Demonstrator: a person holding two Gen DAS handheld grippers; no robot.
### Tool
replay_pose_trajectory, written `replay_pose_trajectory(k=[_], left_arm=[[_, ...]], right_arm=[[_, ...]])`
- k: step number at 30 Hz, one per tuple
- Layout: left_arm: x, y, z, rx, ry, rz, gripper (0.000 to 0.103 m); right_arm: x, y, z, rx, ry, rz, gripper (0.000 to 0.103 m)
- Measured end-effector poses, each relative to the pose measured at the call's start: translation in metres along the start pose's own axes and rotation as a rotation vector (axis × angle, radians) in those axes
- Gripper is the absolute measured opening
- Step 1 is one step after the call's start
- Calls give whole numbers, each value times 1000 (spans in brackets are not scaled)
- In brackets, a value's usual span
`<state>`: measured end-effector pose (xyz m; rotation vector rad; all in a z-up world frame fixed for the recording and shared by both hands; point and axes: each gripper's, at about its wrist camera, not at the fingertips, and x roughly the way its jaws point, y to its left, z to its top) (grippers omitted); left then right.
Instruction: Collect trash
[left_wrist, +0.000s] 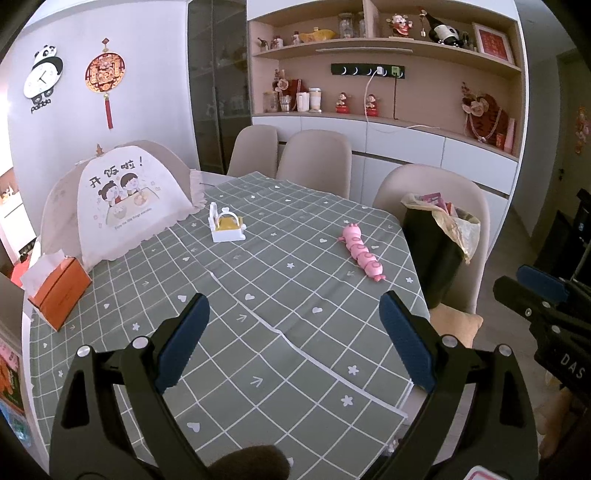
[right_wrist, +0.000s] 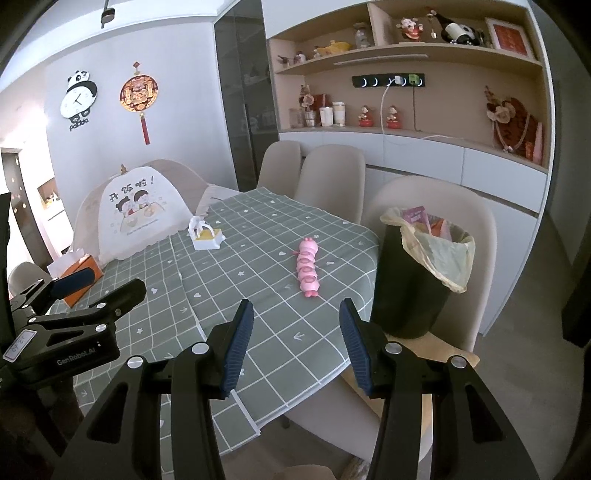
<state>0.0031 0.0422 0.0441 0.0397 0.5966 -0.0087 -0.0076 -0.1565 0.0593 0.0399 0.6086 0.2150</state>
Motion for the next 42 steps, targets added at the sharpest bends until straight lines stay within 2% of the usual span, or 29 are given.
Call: replay_pose_trajectory(k=[42], left_arm=[[1, -6, -4, 22, -10, -15, 89]], right_arm=[[-3, 0, -5, 20, -1, -16, 46]])
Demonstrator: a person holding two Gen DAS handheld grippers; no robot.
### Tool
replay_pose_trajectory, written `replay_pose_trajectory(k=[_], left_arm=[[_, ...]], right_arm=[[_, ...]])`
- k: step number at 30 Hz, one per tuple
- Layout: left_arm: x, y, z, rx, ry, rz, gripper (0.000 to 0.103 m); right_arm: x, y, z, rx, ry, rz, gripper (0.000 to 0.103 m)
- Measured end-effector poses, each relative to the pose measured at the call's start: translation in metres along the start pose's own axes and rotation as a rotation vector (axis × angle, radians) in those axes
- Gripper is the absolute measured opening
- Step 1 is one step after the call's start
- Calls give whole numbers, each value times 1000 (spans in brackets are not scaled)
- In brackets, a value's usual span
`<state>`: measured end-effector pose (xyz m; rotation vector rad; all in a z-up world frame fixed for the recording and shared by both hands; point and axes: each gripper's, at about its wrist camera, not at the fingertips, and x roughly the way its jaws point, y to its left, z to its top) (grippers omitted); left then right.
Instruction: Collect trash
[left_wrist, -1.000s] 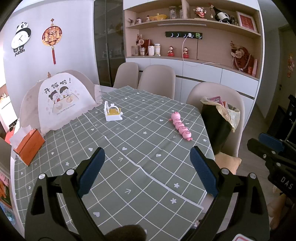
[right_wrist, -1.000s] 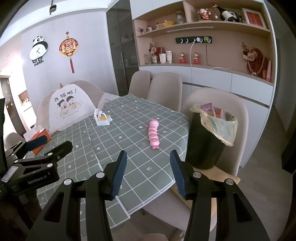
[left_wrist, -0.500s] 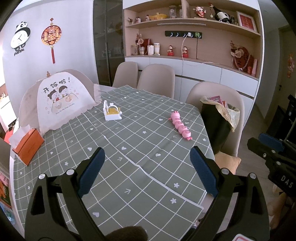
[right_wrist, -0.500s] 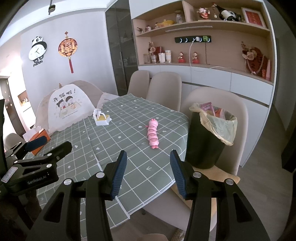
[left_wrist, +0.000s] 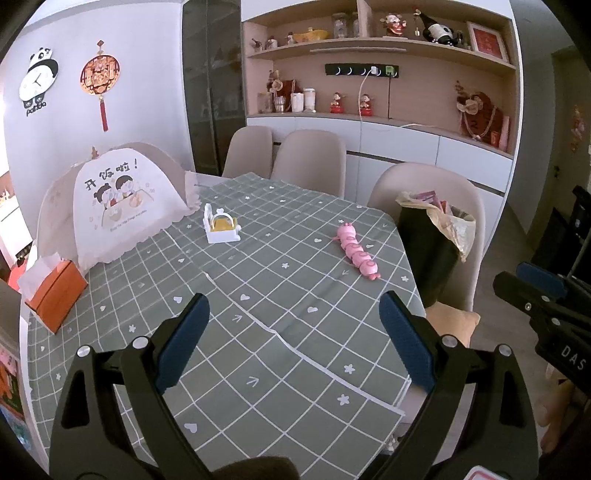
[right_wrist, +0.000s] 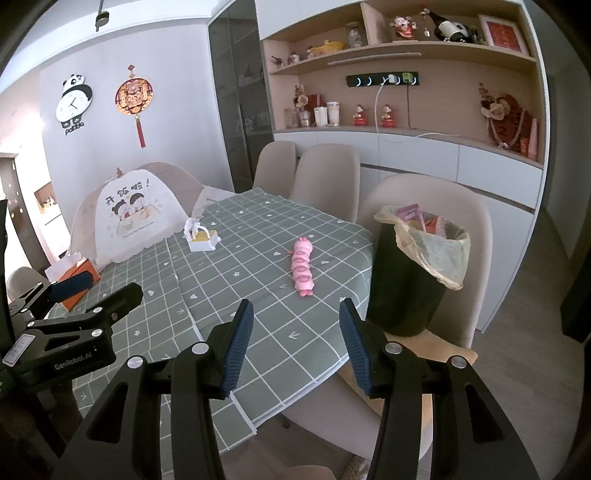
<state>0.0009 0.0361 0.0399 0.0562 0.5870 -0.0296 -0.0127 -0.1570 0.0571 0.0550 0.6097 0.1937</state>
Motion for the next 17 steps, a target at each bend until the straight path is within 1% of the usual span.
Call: replay_pose_trajectory(k=[5, 12, 14, 16, 17], left_arm=[[-3, -1, 1, 3, -15, -3, 89], [3, 7, 2, -13, -3, -20, 89], [11, 13, 3, -21, 14, -4, 89], [30, 35, 3, -77, 63, 47, 89], [43, 50, 1, -127, 98, 74, 89]], right_arm=[[-1, 1, -1, 0, -1, -2, 46], [0, 0, 0, -1, 7, -13, 46], [4, 1, 1, -3, 15, -17, 46], [18, 2, 6, -19, 45, -7, 46], [28, 5, 8, -29, 63, 1, 46]])
